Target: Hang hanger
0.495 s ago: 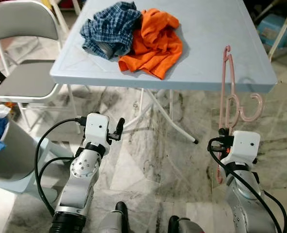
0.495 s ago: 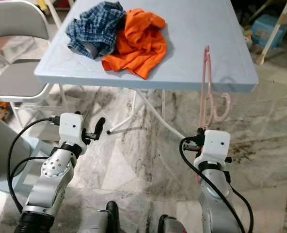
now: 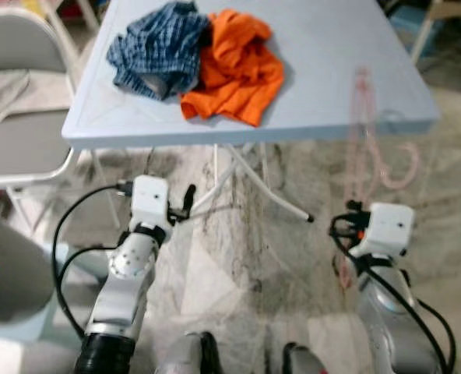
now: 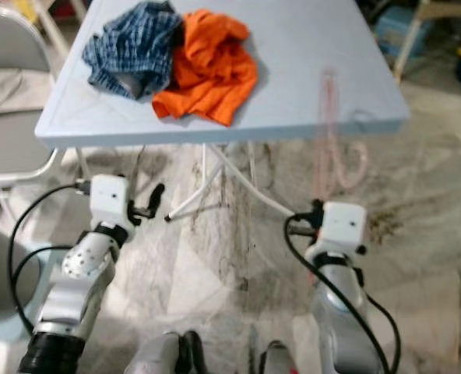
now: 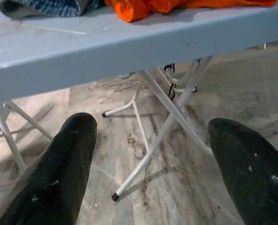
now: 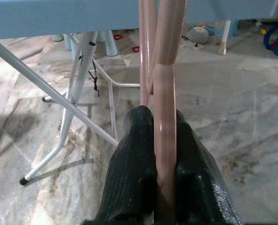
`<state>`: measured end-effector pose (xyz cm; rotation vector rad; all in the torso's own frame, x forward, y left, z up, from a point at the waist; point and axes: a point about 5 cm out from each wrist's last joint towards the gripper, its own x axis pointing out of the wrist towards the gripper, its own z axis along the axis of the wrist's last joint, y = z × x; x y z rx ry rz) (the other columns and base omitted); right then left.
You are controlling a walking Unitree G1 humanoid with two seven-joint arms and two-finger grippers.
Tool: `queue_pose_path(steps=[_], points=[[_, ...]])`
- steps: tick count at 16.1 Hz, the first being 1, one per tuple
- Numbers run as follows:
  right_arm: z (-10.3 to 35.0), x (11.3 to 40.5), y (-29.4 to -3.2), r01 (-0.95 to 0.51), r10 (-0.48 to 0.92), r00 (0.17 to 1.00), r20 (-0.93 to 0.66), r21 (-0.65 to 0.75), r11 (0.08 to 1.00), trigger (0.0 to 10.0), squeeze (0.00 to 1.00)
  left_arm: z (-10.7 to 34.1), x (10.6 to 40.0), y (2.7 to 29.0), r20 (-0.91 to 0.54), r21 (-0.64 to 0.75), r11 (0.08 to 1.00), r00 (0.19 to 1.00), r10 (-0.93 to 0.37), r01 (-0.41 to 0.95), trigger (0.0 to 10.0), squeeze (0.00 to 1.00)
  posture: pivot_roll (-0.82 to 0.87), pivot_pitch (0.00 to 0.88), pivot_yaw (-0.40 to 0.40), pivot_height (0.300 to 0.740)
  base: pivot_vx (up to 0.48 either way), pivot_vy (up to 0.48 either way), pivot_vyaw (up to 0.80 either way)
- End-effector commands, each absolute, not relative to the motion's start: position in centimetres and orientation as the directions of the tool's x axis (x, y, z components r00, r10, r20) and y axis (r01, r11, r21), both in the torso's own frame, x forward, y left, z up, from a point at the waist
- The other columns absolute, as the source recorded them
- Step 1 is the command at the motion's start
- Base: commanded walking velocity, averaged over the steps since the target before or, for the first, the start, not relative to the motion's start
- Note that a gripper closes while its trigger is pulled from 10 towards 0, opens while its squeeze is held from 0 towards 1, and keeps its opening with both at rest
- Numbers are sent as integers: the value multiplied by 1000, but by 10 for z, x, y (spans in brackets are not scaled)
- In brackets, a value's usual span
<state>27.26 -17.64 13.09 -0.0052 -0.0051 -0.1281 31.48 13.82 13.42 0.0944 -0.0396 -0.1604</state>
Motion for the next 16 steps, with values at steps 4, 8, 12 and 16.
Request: queue_pose_path(steps=[4,8,12,16], points=[[129,269,-181,153,-153,988,-5,-4,988,10000,0,129,313,137,2,90,980,984,-177,176,10000,0,37,259,71,740,0,337,-800],[130,269,-180,158,-158,987,-2,-2,987,10000,0,129,314,136,0,92,979,983,-182,181,10000,0,39,259,77,740,0,361,-800],[130,269,-181,170,-170,985,3,0,985,10000,0,129,314,136,-5,95,978,982,-187,187,10000,0,38,261,81,740,0,416,-800],[131,269,-183,195,-195,981,8,-2,981,10000,0,129,316,135,-9,101,977,982,-190,190,10000,0,36,261,82,740,0,419,-800]])
